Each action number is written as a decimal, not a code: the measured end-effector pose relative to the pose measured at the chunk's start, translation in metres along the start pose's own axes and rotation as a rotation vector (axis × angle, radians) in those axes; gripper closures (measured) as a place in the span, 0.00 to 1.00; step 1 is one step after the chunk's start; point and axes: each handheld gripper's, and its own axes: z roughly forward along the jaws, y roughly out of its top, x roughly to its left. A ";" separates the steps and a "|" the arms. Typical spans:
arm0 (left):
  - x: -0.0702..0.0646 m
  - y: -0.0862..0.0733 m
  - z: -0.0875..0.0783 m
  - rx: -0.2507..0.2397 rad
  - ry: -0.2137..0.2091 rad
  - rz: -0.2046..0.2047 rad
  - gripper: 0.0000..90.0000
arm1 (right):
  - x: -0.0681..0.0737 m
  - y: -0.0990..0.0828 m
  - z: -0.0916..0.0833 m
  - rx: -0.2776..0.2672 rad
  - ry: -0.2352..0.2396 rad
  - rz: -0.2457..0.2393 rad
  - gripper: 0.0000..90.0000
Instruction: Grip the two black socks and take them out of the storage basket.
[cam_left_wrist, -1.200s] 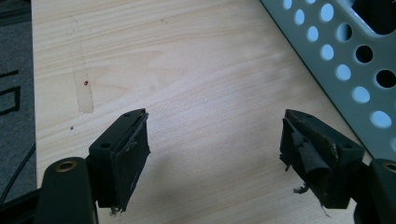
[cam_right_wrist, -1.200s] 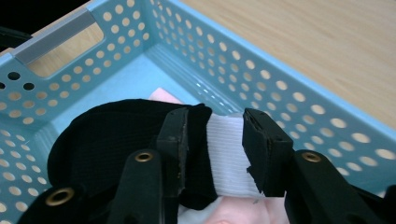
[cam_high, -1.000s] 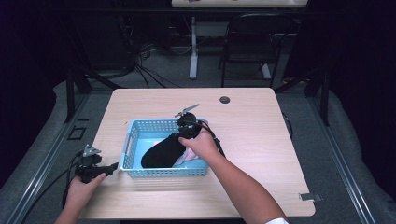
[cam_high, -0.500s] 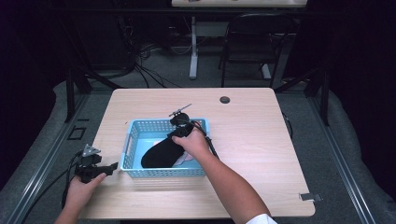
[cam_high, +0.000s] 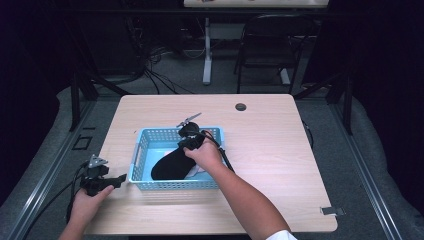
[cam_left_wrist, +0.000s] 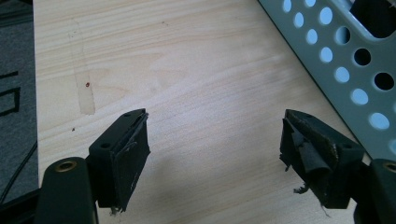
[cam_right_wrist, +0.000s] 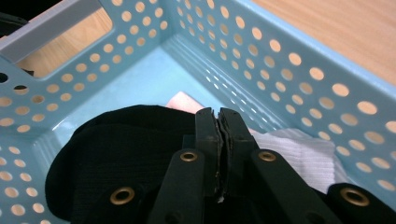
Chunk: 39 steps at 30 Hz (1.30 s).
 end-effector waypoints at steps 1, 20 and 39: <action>0.000 0.000 0.000 0.000 0.000 0.000 0.26 | 0.002 0.000 -0.002 -0.014 0.000 -0.003 0.97; 0.000 0.000 0.000 0.003 0.002 0.002 0.26 | 0.049 0.025 -0.086 -0.237 0.039 -0.150 0.98; 0.000 0.000 0.000 0.004 0.002 0.001 0.26 | 0.033 0.021 -0.181 -0.341 -0.032 -0.182 0.98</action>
